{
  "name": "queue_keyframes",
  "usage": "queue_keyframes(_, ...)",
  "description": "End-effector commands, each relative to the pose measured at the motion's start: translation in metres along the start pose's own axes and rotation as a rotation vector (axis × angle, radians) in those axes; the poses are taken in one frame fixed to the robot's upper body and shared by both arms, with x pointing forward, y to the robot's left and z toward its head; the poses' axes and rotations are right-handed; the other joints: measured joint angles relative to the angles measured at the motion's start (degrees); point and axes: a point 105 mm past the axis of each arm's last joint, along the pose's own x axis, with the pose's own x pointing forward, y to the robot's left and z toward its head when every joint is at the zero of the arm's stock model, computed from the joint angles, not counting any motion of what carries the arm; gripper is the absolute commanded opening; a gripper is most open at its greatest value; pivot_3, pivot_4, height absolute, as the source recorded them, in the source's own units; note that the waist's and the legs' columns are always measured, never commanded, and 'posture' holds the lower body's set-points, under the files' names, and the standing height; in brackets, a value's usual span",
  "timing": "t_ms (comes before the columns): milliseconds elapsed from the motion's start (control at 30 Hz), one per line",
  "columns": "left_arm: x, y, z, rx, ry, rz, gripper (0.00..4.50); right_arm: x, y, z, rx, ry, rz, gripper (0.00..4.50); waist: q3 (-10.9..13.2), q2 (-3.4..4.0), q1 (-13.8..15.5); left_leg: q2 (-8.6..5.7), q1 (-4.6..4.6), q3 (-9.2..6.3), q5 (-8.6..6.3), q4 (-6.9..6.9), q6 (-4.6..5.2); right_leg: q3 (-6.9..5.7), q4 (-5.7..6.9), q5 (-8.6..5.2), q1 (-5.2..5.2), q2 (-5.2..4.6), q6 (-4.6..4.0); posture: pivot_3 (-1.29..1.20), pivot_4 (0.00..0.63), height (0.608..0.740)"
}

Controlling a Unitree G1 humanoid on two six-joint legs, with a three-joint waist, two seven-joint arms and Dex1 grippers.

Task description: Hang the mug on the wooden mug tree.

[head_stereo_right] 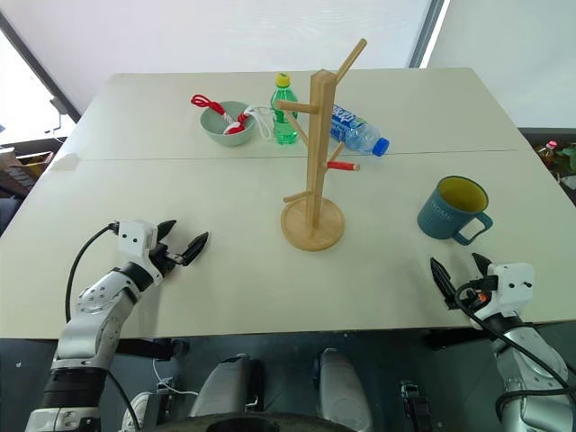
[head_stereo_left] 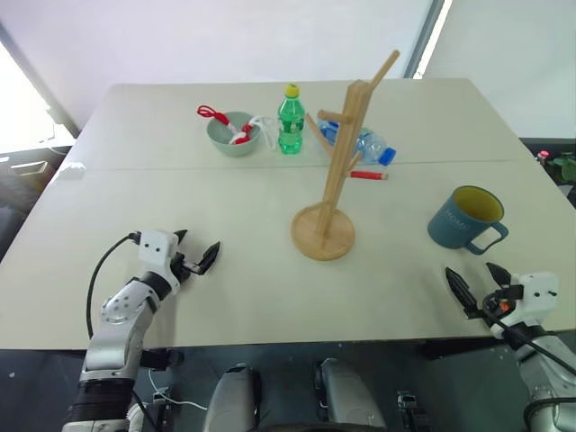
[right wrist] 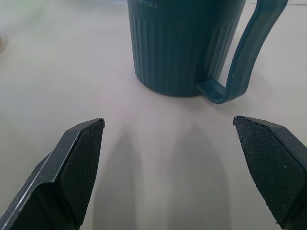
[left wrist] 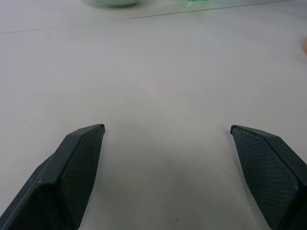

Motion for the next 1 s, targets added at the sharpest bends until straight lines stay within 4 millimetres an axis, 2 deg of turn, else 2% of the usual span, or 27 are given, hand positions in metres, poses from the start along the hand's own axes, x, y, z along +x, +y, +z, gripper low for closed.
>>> queue_keyframes(33, 0.002, 0.000, 0.008, 0.020, -0.025, -0.005, 4.50, -0.002, -0.004, 0.013, -0.042, -0.039, -0.006, 4.47, 0.0, 0.00, 0.0, 0.00, 0.00, 0.00, 0.00, 0.00, 0.00, -0.01, 0.00, 0.00, 0.00, 0.00, 0.00, 0.00, 0.150, 0.740)
queue_keyframes(167, 0.005, -0.002, 0.010, 0.012, -0.030, -0.018, 4.50, -0.005, -0.003, 0.014, -0.044, -0.045, -0.012, 4.47, 0.0, -0.01, 0.0, 0.00, -0.03, 0.00, 0.00, 0.00, 0.00, -0.03, -0.02, 0.00, -0.01, 0.01, 0.00, 0.00, 0.150, 0.740)
queue_keyframes(300, 0.009, -0.014, 0.017, 0.006, -0.040, -0.096, 4.50, -0.007, -0.003, 0.015, -0.047, -0.041, -0.030, 4.47, 0.0, -0.01, 0.0, 0.00, -0.04, 0.00, 0.00, 0.00, 0.00, -0.04, -0.03, 0.00, -0.02, 0.01, 0.00, 0.00, 0.150, 0.740)
queue_keyframes(533, 0.009, -0.072, 0.045, -0.024, -0.120, -0.443, 4.50, -0.011, -0.001, 0.019, -0.046, -0.049, -0.045, 4.47, 0.0, -0.02, 0.0, -0.01, -0.08, 0.01, 0.00, 0.00, 0.00, -0.03, -0.05, 0.00, -0.04, 0.00, 0.00, 0.00, 0.150, 0.740)
queue_keyframes(600, 0.005, -0.096, 0.052, -0.017, -0.134, -0.574, 4.50, -0.012, -0.001, 0.020, -0.044, -0.055, -0.052, 4.47, 0.0, -0.02, 0.0, -0.01, -0.08, 0.01, 0.00, 0.00, 0.00, -0.02, -0.05, 0.00, -0.04, 0.00, 0.00, 0.00, 0.150, 0.740)
queue_keyframes(667, -0.009, -0.139, 0.055, 0.059, -0.120, -0.840, 4.50, -0.010, -0.001, 0.022, -0.034, -0.070, -0.075, 4.47, 0.0, -0.02, 0.0, -0.01, -0.08, 0.01, 0.00, -0.01, 0.00, 0.01, -0.06, 0.00, -0.04, 0.00, -0.01, 0.00, 0.150, 0.740)
queue_keyframes(733, -0.017, -0.158, 0.054, 0.085, -0.108, -0.964, 4.50, -0.011, -0.002, 0.023, -0.028, -0.076, -0.095, 4.47, 0.0, 0.05, 0.0, -0.02, -0.10, 0.01, 0.00, -0.02, 0.00, 0.02, -0.08, -0.01, -0.06, 0.02, -0.01, 0.00, 0.150, 0.740)
queue_keyframes(867, -0.019, -0.182, 0.067, 0.062, -0.140, -1.086, 4.50, -0.011, -0.008, 0.022, -0.007, -0.091, -0.178, 4.47, 0.0, 0.05, 0.0, -0.02, -0.11, 0.01, 0.00, -0.02, 0.00, 0.03, -0.09, -0.01, -0.07, 0.05, -0.01, 0.00, 0.150, 0.740)
queue_keyframes(1000, -0.019, -0.189, 0.071, 0.085, -0.155, -1.124, 4.50, -0.008, -0.013, 0.025, 0.042, -0.136, -0.254, 4.47, 0.0, 0.10, -0.2, 0.00, -0.11, 0.01, 0.00, -0.01, 0.01, 0.01, -0.09, -0.01, -0.08, 0.22, -0.01, 0.00, 0.150, 0.740)
